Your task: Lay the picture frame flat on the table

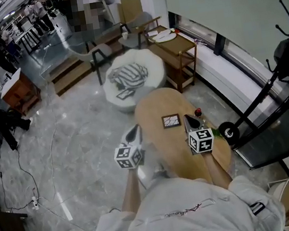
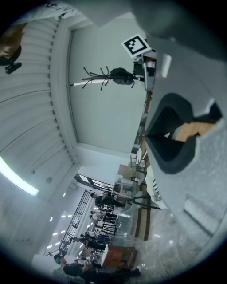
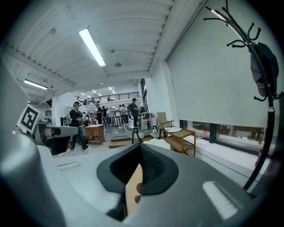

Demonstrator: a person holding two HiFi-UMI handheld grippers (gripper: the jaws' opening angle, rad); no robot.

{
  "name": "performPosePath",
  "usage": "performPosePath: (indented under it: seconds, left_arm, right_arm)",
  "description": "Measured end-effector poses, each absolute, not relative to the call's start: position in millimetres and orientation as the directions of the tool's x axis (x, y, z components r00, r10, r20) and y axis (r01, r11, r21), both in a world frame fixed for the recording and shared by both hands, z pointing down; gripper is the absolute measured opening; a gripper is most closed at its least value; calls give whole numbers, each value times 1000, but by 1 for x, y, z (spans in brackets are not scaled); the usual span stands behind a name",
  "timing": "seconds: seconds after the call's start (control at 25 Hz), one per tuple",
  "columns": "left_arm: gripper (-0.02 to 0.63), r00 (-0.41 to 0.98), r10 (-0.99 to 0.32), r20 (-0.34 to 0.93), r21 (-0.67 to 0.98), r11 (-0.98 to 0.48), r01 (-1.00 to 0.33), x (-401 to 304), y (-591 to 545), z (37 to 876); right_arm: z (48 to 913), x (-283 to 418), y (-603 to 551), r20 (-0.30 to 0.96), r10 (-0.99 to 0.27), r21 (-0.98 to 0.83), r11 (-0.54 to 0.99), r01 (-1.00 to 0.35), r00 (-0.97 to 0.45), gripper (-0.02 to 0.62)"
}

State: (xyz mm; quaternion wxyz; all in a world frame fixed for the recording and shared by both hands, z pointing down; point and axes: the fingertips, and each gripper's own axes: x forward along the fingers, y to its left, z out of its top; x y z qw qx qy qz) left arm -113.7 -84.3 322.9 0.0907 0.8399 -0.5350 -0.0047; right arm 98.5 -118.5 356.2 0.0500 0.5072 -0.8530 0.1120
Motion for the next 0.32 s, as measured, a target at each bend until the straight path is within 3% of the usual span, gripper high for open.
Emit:
performPosePath:
  seconds: [0.32]
  left_arm:
    - [0,431,-897,98,133,-417,-899,-103,-87,330]
  right_arm:
    - [358,105,-121,181,-856,-151,462,-874,-483,2]
